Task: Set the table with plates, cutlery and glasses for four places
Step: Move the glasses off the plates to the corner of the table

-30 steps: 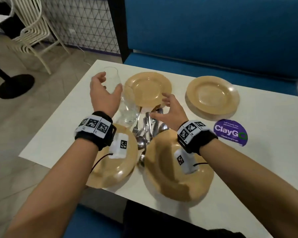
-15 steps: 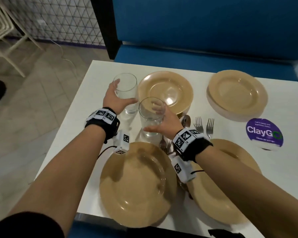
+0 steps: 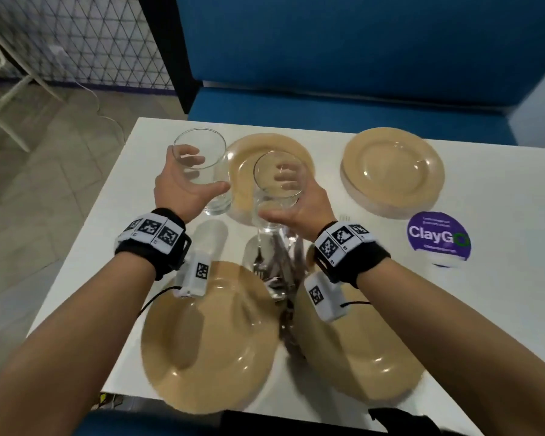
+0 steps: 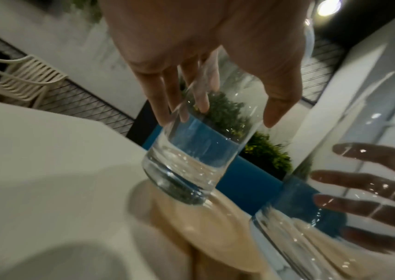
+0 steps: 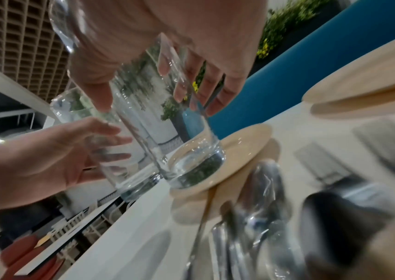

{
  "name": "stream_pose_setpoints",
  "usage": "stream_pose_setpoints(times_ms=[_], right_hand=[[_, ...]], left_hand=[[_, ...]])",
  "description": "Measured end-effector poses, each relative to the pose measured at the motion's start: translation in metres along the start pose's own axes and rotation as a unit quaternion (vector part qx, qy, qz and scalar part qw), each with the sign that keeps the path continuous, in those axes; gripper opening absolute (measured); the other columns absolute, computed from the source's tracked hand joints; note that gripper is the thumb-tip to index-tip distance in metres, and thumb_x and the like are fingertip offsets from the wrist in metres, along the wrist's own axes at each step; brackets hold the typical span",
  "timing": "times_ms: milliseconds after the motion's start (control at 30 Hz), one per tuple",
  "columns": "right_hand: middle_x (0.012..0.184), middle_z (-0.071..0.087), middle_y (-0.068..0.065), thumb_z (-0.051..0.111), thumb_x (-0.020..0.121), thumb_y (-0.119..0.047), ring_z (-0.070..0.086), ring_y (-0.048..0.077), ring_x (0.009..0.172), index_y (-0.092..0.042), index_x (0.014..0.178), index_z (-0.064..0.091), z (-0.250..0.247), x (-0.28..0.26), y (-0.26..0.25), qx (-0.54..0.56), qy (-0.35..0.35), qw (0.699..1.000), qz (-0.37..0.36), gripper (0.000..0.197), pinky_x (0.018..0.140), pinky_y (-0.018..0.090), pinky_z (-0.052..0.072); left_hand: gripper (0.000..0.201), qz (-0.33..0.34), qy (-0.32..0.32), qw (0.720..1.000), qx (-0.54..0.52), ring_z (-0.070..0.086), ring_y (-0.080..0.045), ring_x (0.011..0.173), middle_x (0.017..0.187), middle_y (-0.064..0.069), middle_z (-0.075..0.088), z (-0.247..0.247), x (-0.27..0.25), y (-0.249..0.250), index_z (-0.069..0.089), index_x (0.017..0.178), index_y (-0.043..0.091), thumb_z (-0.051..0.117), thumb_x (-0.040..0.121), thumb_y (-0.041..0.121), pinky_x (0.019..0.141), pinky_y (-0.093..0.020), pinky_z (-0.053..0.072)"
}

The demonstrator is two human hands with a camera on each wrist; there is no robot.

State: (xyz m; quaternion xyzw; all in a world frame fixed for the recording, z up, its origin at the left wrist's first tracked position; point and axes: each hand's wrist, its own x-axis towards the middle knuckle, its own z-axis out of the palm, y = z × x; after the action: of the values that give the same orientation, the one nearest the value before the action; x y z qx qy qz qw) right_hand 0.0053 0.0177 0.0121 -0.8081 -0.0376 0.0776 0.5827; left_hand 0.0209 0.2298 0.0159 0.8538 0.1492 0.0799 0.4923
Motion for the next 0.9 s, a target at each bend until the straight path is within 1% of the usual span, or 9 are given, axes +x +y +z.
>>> stream_pose_setpoints(times_ms=[133, 267, 367, 467, 567, 633, 733, 800, 900], right_hand=[[0.116, 0.056, -0.003, 0.087, 0.060, -0.020, 0.054, 0.012, 0.103, -0.030, 0.117, 0.045, -0.080, -0.019, 0.015, 0.009, 0.053, 0.999, -0.007, 0.071, 0.076, 0.015, 0.043], [0.111, 0.057, -0.009, 0.086, 0.059, -0.029, 0.055, 0.011, 0.103, -0.026, 0.124, 0.043, -0.179, -0.047, 0.045, -0.025, 0.128, 0.991, 0.007, 0.078, 0.087, 0.024, 0.045], [0.102, 0.056, -0.013, 0.086, 0.060, -0.029, 0.056, 0.012, 0.096, -0.029, 0.120, 0.045, -0.253, -0.069, 0.070, -0.028, 0.176, 0.983, 0.044, 0.073, 0.083, 0.026, 0.047], [0.106, 0.055, -0.006, 0.086, 0.061, -0.027, 0.055, 0.016, 0.100, -0.028, 0.120, 0.045, -0.317, -0.086, 0.096, -0.026, 0.213, 0.974, 0.078, 0.071, 0.081, 0.025, 0.044], [0.108, 0.055, -0.005, 0.085, 0.062, -0.023, 0.054, 0.016, 0.101, -0.025, 0.121, 0.045, -0.371, -0.101, 0.120, -0.023, 0.249, 0.962, 0.109, 0.071, 0.084, 0.025, 0.043], [0.109, 0.055, -0.005, 0.086, 0.062, -0.022, 0.053, 0.016, 0.101, -0.024, 0.123, 0.045, -0.402, -0.113, 0.138, -0.016, 0.277, 0.952, 0.128, 0.073, 0.087, 0.026, 0.044], [0.108, 0.055, -0.006, 0.086, 0.062, -0.023, 0.054, 0.016, 0.098, -0.025, 0.123, 0.045, -0.446, -0.129, 0.162, -0.028, 0.317, 0.937, 0.145, 0.073, 0.086, 0.025, 0.044], [0.108, 0.055, -0.007, 0.085, 0.062, -0.024, 0.054, 0.016, 0.097, -0.026, 0.122, 0.045, -0.474, -0.140, 0.180, -0.031, 0.337, 0.927, 0.162, 0.072, 0.084, 0.024, 0.044], [0.110, 0.057, -0.005, 0.085, 0.061, -0.023, 0.055, 0.017, 0.098, -0.026, 0.121, 0.046, -0.518, -0.152, 0.204, -0.030, 0.365, 0.913, 0.180, 0.072, 0.084, 0.025, 0.044]], left_hand=[[0.066, 0.025, -0.011, 0.999, -0.019, 0.065, -0.013, 0.099, 0.106, 0.012, 0.063, 0.048, -0.036, 0.049, 0.045, 0.107, 0.031, 0.085, 0.055, 0.037, 0.091, -0.036, 0.052], [0.073, 0.030, -0.049, 0.997, -0.060, 0.065, -0.018, 0.099, 0.112, 0.003, 0.064, 0.129, -0.078, 0.103, 0.047, 0.110, 0.024, 0.085, 0.050, 0.042, 0.090, -0.036, 0.053], [0.074, 0.022, -0.087, 0.993, -0.077, 0.064, -0.017, 0.099, 0.113, 0.003, 0.064, 0.195, -0.107, 0.135, 0.048, 0.113, 0.023, 0.086, 0.052, 0.039, 0.090, -0.040, 0.053], [0.071, 0.010, -0.127, 0.988, -0.088, 0.064, -0.015, 0.099, 0.111, 0.006, 0.064, 0.256, -0.130, 0.159, 0.046, 0.108, 0.029, 0.086, 0.051, 0.040, 0.091, -0.039, 0.052], [0.068, 0.009, -0.169, 0.981, -0.098, 0.064, -0.014, 0.099, 0.111, 0.005, 0.063, 0.316, -0.148, 0.180, 0.046, 0.107, 0.031, 0.087, 0.053, 0.037, 0.093, -0.038, 0.052], [0.069, 0.008, -0.200, 0.975, -0.098, 0.064, -0.017, 0.100, 0.109, 0.006, 0.063, 0.353, -0.160, 0.193, 0.047, 0.107, 0.030, 0.088, 0.051, 0.036, 0.092, -0.038, 0.052], [0.066, 0.014, -0.237, 0.967, -0.096, 0.061, -0.019, 0.104, 0.109, 0.007, 0.060, 0.405, -0.177, 0.213, 0.047, 0.109, 0.031, 0.089, 0.058, 0.026, 0.092, -0.038, 0.051], [0.068, 0.028, -0.257, 0.963, -0.078, 0.060, -0.018, 0.104, 0.110, 0.008, 0.060, 0.439, -0.190, 0.226, 0.047, 0.111, 0.034, 0.088, 0.058, 0.028, 0.093, -0.037, 0.050], [0.074, 0.051, -0.291, 0.955, -0.039, 0.059, -0.015, 0.104, 0.112, 0.011, 0.058, 0.486, -0.209, 0.248, 0.047, 0.120, 0.033, 0.088, 0.058, 0.033, 0.091, -0.031, 0.049]])
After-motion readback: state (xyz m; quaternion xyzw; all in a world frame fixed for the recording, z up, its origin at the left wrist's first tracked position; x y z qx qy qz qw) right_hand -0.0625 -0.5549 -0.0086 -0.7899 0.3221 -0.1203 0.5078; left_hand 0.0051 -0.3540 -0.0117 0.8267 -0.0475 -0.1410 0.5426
